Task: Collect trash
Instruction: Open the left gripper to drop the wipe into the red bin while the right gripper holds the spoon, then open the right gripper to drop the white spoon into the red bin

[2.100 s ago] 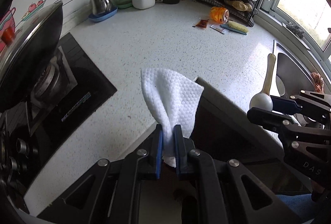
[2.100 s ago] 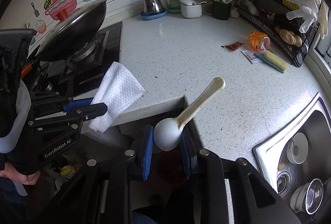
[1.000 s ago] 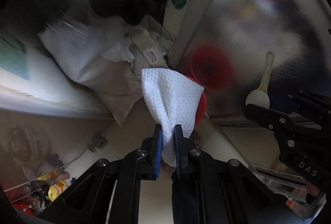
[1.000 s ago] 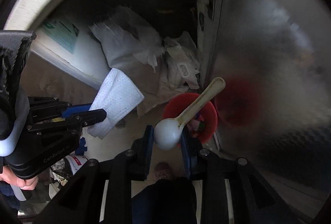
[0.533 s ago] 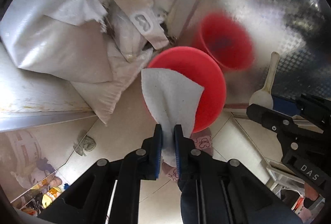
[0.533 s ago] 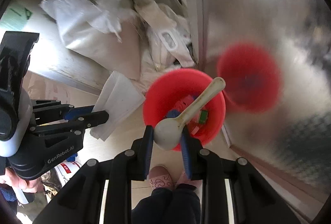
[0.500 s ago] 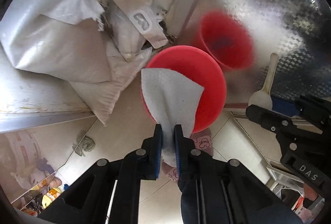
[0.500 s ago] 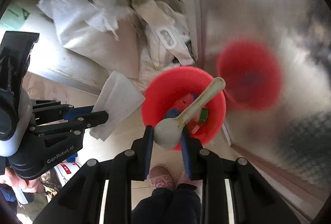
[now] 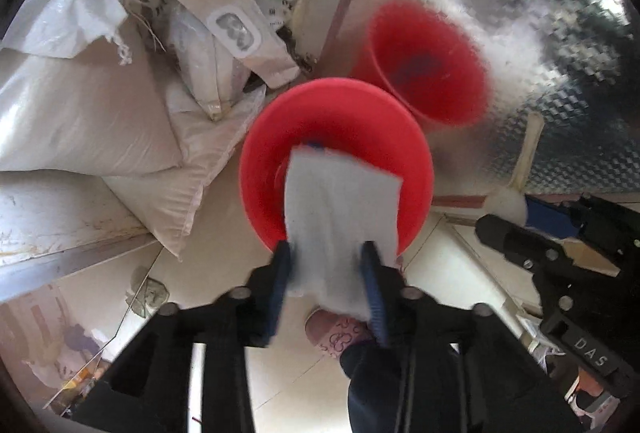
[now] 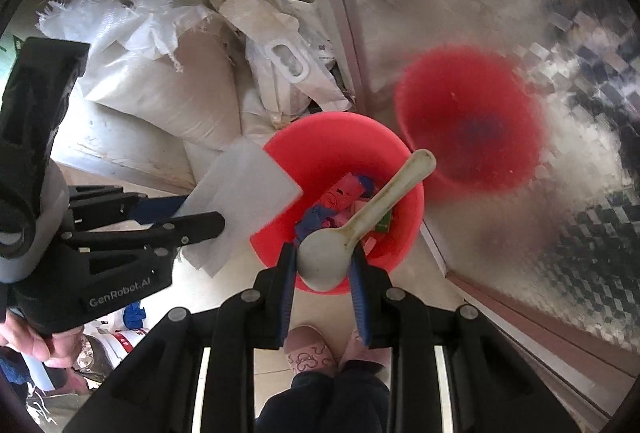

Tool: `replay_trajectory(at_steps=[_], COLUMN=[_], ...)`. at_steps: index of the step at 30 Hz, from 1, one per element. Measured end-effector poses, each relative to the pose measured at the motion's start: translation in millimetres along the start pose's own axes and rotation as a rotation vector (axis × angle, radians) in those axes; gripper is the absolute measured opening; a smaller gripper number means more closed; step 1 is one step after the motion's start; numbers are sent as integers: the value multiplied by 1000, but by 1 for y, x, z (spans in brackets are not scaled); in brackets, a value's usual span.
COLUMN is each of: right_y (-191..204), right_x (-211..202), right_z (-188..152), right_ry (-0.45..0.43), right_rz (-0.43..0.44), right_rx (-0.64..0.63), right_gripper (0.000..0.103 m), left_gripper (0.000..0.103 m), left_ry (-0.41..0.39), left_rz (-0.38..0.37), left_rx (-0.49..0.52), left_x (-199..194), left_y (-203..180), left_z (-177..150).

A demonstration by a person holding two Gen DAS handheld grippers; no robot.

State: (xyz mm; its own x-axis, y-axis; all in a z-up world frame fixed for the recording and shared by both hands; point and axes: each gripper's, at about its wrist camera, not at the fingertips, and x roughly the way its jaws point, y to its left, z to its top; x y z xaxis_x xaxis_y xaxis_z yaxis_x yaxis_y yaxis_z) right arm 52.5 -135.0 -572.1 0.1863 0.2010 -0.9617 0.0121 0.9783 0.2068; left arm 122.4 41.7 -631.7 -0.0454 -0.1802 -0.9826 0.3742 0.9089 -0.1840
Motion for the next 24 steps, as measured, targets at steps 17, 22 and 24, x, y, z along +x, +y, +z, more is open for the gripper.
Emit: replay_trajectory(at_steps=[17,22,24], right_y=[18,29,35], right_x=[17,25,26], right_z=[8,13,15], right_ry=[41,66,61], right_rz=[21,43,43], right_rx=[-74,-113,-134], right_gripper=[24,24,24], left_gripper=[52,52,52], left_ry=[-7,-23,-29], left_rz=[31,48,53], left_rx=[-48,-82,-94], left_x=[-7,-8,-9], left_y=[20,33,39], left_z=[-13,-20,-21])
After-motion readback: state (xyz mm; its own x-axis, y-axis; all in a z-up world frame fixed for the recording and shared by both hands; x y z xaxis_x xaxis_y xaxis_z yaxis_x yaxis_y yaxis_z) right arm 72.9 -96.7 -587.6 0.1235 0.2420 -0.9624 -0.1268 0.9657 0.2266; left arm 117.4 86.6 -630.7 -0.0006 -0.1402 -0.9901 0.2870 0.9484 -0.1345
